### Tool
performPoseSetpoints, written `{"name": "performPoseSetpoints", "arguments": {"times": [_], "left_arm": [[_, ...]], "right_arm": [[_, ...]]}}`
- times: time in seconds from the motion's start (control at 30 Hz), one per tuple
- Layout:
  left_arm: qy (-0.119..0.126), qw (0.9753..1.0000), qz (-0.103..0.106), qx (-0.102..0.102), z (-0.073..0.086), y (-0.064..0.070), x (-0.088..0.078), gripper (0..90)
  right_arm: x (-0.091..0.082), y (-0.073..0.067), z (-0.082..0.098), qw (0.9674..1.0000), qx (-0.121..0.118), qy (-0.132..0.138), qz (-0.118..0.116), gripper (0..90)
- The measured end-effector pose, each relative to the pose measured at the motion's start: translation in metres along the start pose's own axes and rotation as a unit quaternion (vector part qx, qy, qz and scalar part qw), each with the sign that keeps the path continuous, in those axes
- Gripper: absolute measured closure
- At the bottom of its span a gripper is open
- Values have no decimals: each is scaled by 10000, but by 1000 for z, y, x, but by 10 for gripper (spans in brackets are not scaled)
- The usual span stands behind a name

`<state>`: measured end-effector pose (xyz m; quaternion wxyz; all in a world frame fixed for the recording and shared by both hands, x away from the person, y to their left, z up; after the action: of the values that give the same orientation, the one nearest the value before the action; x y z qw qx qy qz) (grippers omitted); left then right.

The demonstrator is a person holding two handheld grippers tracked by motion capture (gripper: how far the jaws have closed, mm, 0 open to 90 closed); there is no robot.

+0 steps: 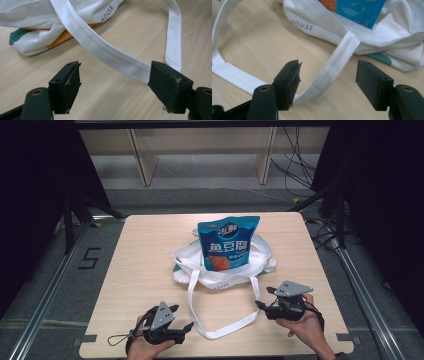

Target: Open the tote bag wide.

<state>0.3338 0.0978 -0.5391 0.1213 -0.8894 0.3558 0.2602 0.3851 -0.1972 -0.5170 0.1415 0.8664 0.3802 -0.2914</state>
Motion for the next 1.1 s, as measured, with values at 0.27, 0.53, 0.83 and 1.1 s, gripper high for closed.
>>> {"name": "performPoseSetpoints", "arguments": {"times": [0.27, 0.53, 0.83, 1.1], "left_arm": [[-68, 9999, 39, 104, 6, 5, -5, 229], [-89, 9997, 104, 185, 9, 17, -6, 227], [-172, 9995, 158, 193, 13, 20, -6, 220], [-322, 9991, 104, 240, 16, 15, -6, 219]], "right_arm": [[-8, -16, 19, 9998, -55, -158, -60, 339], [-14, -28, 42, 9986, -140, -488, -170, 315], [-15, -36, 56, 9964, -148, -788, -287, 307], [-13, -39, 61, 9946, -294, -945, -301, 307]]}}
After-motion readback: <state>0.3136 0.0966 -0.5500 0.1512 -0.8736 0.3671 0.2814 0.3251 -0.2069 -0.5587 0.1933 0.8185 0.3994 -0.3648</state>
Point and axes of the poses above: each handheld gripper's, and its own axes: x roughly forward along the jaws, z roughly out of its underside, y roughly to its right, the point moved 8 cm from there along x, roughly forward along the jaws, and after that the axes turned 2 degrees about -z, right-handed, at the moved point
